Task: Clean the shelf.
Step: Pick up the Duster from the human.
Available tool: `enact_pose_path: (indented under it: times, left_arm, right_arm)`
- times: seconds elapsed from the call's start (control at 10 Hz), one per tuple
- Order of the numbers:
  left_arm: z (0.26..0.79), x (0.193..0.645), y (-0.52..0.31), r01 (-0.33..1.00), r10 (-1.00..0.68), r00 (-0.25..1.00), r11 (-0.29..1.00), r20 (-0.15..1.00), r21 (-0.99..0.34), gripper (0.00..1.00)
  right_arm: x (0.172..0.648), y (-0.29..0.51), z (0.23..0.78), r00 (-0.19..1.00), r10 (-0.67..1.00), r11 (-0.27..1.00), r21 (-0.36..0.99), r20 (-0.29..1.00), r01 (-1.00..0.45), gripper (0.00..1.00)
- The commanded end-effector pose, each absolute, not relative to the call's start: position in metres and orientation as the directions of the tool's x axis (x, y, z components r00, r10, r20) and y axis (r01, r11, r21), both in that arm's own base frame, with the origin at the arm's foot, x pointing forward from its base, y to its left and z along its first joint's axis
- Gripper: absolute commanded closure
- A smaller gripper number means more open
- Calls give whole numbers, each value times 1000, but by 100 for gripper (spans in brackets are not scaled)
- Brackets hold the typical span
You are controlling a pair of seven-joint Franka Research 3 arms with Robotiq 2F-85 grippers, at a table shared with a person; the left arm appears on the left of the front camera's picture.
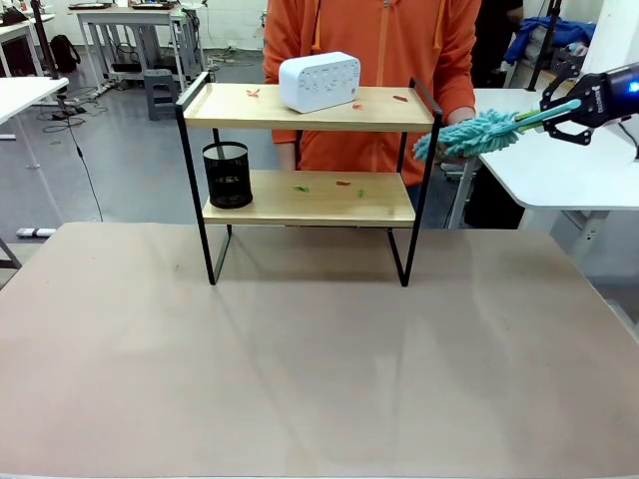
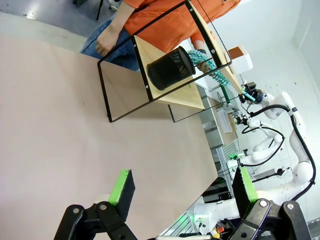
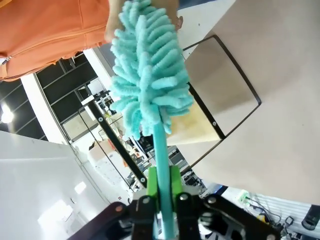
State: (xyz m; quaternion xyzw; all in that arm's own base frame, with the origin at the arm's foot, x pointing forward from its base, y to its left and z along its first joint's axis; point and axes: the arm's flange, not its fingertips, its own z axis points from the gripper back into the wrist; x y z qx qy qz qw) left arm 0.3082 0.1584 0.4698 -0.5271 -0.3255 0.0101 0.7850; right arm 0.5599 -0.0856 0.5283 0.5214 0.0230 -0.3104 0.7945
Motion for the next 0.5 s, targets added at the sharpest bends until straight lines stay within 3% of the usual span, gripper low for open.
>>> enact_pose_path:
  times: [0.0,0.2,0.4]
  left_arm:
    - [471,309,157,355,363,771,436,523,-827,0]
    - [471,309,157,355,363,771,436,523,-827,0]
    - [471,309,157,355,363,771,436,523,-827,0]
  right_arm:
    - [558,-90,529,826,-430,275,819,-364,504,100]
    - [543,-91,536,854,-401,323,821,-332,471,100]
    - [481,-100,568,942,-304,510,810,-144,288,100]
